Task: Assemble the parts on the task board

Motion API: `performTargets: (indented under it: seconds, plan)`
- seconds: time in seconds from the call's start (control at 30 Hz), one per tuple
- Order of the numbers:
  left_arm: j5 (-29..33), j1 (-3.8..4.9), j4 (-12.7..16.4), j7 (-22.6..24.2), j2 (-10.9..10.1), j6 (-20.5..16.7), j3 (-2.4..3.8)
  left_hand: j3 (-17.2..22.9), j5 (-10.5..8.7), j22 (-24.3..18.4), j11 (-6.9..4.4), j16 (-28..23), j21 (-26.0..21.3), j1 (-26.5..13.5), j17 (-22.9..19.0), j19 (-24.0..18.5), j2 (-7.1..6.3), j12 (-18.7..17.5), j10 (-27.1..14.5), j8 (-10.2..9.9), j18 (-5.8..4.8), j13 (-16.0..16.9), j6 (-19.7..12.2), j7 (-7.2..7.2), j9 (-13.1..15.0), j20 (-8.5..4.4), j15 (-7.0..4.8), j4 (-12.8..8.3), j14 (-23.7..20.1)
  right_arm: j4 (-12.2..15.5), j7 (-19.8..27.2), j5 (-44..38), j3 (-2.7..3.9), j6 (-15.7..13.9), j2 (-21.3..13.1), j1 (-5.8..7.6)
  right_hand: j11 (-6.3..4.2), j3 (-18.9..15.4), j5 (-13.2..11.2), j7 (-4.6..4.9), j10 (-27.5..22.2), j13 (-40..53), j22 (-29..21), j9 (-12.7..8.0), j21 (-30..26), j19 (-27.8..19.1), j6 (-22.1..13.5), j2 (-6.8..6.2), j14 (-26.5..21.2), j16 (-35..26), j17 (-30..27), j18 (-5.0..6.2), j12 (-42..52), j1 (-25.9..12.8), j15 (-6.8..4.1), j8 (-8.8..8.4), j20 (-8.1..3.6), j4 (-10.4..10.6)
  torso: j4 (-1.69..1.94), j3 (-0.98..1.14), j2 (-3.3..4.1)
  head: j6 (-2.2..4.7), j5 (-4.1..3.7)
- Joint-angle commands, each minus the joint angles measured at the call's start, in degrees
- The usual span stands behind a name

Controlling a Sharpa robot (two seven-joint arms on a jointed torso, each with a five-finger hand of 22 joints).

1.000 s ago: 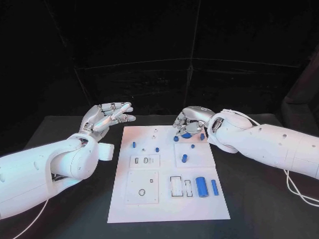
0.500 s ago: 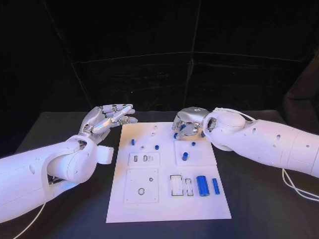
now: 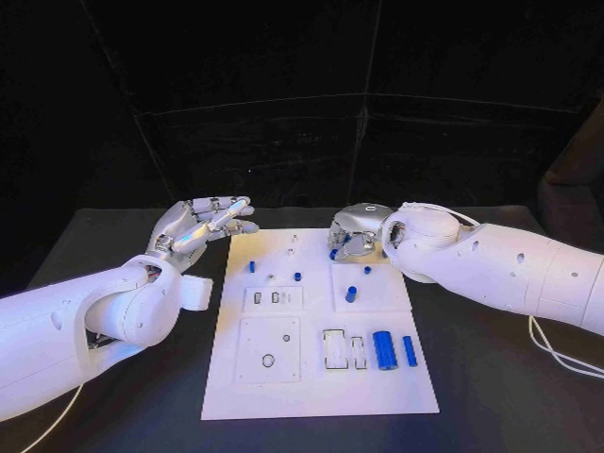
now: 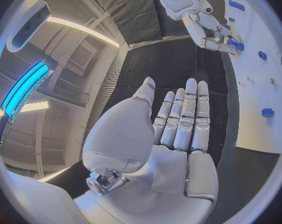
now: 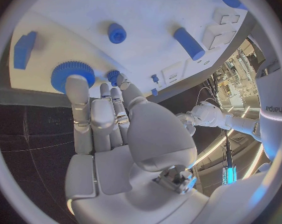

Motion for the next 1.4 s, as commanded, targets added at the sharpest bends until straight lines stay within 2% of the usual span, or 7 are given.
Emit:
performTargets:
  seconds: [0.03,0.27,0.37,0.7,1.0,1.13,1.4]
  plan:
    - [-0.4,0.15,0.1,-0.1,0.0,0.9,0.05,0.0,-0.16,-0.1,0.38,-0.4,-0.4,-0.2,0.1,0.4,0.16,-0.3,-0.2,-0.4,0.32,-0.1,-0.1,0.39,-0.1,0.18,0.10,-0.4,0.5,-0.4,-0.1,-0.7,0.04,2.1,0.2,0.14,-0.14,1.0,-0.5,-0.27,0.8,-0.1,1.0,0.1,1.0,0.0,0.8,0.99,1.3,0.7,0.6,-0.84,0.0,-0.3,-0.07,-0.10,-0.06,0.1,0.10,0.00,0.21,-0.19,0.04]
    - [-0.4,0.22,0.2,-0.3,-0.1,1.0,0.05,0.0,-0.15,-0.1,0.41,-0.5,-0.4,-0.2,0.1,0.4,0.20,-0.4,-0.2,-0.4,0.32,-0.1,-0.2,0.42,-0.1,0.19,0.11,-0.5,0.5,-1.1,-0.2,-0.8,0.04,3.3,0.7,0.14,-0.28,2.7,-1.0,-0.45,1.3,-0.1,2.4,0.0,2.4,-0.3,1.5,1.13,1.2,1.6,1.2,-0.95,-0.1,-0.7,-0.17,-0.17,-0.12,0.0,0.08,0.04,0.42,-0.31,0.06]
    - [-0.4,0.24,0.0,-0.4,-0.1,1.0,0.05,0.0,-0.15,-0.2,0.43,-0.5,-0.5,-0.2,0.1,0.4,0.25,-0.5,-0.3,-0.5,0.32,-0.1,-0.2,0.44,-0.1,0.20,0.13,-0.5,0.5,-1.4,-0.2,-0.8,0.04,3.6,1.0,0.13,-0.31,3.6,-1.2,-0.39,1.4,-0.1,2.8,0.0,2.9,-0.5,1.7,0.92,1.1,1.8,1.3,-0.97,-0.1,-0.9,-0.15,-0.22,-0.12,0.0,0.21,0.11,0.54,-0.36,-0.03]
    - [-0.4,0.34,-0.1,-0.9,-0.3,1.2,0.05,0.0,-0.16,-0.3,0.49,-0.7,-0.6,-0.2,0.2,0.5,0.28,-0.6,-0.5,-0.7,0.31,-0.1,-0.3,0.49,-0.1,0.24,0.18,-0.7,0.5,-1.8,-0.2,-0.8,0.03,3.5,1.4,0.13,-0.23,4.6,-1.3,-0.27,1.4,-0.1,3.2,0.0,3.4,-0.8,1.8,0.46,1.0,2.1,1.4,-0.99,-0.2,-1.2,-0.08,-0.30,-0.07,0.0,0.13,0.06,0.62,-0.44,0.04]
    - [-0.4,0.41,-0.1,-1.1,-0.5,1.3,0.05,0.0,-0.16,-0.3,0.51,-0.8,-0.6,-0.2,0.2,0.5,0.30,-0.7,-0.5,-0.7,0.30,-0.1,-0.4,0.51,-0.1,0.25,0.19,-0.7,0.5,-0.1,1.2,1.5,0.05,-5.9,0.5,0.13,-0.52,8.5,-1.7,-0.33,3.5,0.0,6.7,0.1,6.3,0.1,3.9,0.27,1.0,3.2,1.8,-1.43,0.0,-1.8,-0.33,0.03,-0.21,0.1,0.07,0.01,0.64,-0.19,0.25]
    - [-0.4,0.46,-0.1,-1.1,-0.5,1.4,0.05,0.0,-0.16,-0.3,0.53,-0.8,-0.7,-0.2,0.2,0.5,0.33,-0.8,-0.6,-0.8,0.30,-0.1,-0.4,0.52,-0.1,0.26,0.21,-0.8,0.5,0.3,1.3,2.4,0.07,-9.9,0.7,0.24,-0.42,10.4,-1.8,-0.15,3.2,-0.1,7.4,0.0,7.0,0.1,3.8,-0.28,1.0,3.5,1.7,-1.51,-0.2,-2.3,-0.19,-0.25,-0.15,0.1,0.23,-0.01,0.68,0.06,0.17]
    - [-0.4,0.50,-0.2,-1.2,-0.3,1.5,0.05,0.1,-0.15,-0.4,0.52,-0.9,-0.7,-0.1,0.2,0.5,0.43,-0.8,-0.6,-0.8,0.30,-0.1,-0.4,0.50,-0.1,0.28,0.21,-0.9,0.5,-2.5,0.5,3.0,0.08,-11.1,3.9,0.88,-0.15,13.3,-2.0,0.06,2.5,-0.1,7.6,0.0,7.5,-0.3,3.4,-1.83,0.8,3.8,1.4,-1.50,-0.2,-3.6,0.03,-0.35,0.10,0.3,0.41,0.04,0.85,0.07,0.23]
